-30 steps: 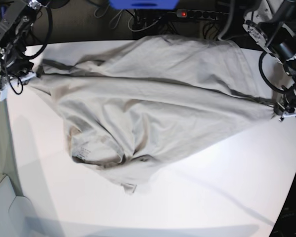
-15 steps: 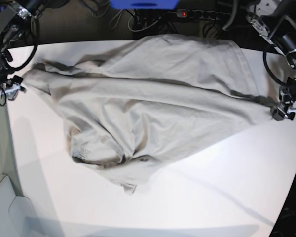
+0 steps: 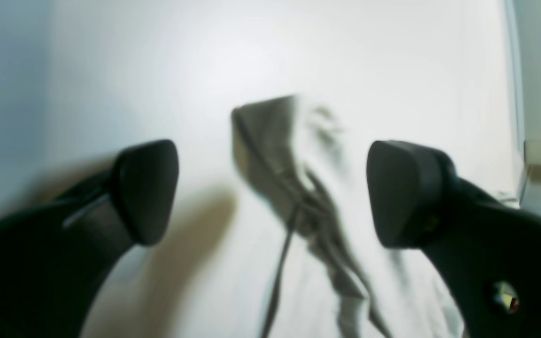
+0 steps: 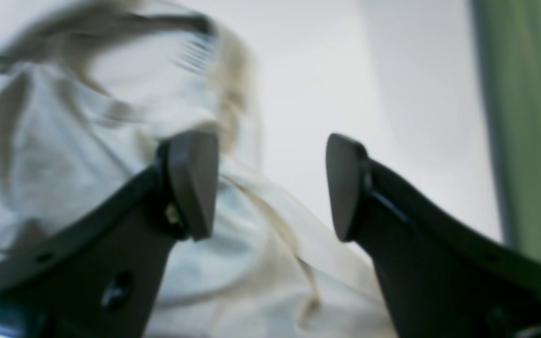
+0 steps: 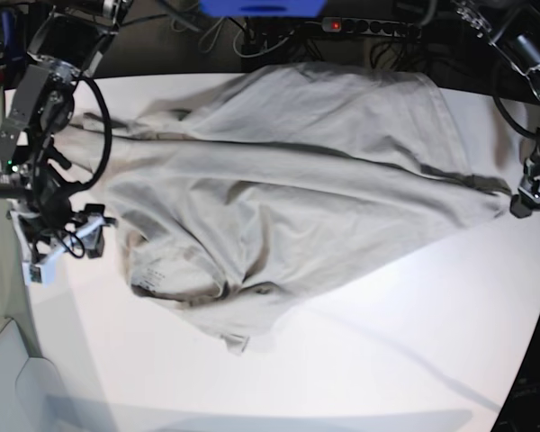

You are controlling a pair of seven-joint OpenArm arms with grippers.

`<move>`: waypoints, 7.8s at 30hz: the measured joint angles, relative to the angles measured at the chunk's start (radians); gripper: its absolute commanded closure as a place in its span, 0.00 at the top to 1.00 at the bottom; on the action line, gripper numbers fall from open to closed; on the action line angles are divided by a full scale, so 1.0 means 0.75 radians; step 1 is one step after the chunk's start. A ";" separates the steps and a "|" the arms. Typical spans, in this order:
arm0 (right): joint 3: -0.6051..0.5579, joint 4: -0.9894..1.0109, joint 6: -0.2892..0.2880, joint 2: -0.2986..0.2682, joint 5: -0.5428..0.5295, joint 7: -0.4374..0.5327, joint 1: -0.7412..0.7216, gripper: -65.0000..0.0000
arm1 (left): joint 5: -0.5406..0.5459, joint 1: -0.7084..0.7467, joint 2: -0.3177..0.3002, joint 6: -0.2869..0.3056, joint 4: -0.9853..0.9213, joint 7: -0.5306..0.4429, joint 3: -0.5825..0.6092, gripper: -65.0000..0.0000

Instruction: Layout the t-shirt on the table in an organized manner, then fold the t-shirt properly

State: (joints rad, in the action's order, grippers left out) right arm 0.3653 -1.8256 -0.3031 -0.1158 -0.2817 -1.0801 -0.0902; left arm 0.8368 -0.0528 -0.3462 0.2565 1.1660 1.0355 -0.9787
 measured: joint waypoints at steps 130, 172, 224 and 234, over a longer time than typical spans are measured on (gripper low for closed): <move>-0.149 0.539 -0.005 -0.267 0.019 0.576 -0.103 0.59 | 0.452 0.718 0.356 0.011 0.840 0.424 0.335 0.96; -0.144 0.439 -0.005 -0.274 0.016 0.582 0.047 0.59 | -0.414 0.443 0.558 0.020 0.763 0.213 0.731 0.96; -0.151 -0.103 -0.014 -0.079 0.015 0.578 0.605 0.59 | -0.012 0.712 0.202 0.002 0.928 0.246 0.130 0.96; -0.148 -0.102 -0.014 -0.078 0.016 0.576 0.624 0.59 | -0.343 0.630 0.303 0.002 0.887 0.229 0.154 0.96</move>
State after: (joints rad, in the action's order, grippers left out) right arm 0.2546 -1.9022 -0.3138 -0.1745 -0.2699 -0.6479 0.3779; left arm 0.5793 0.4194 -0.1188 0.2581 1.8313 1.2072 -0.8631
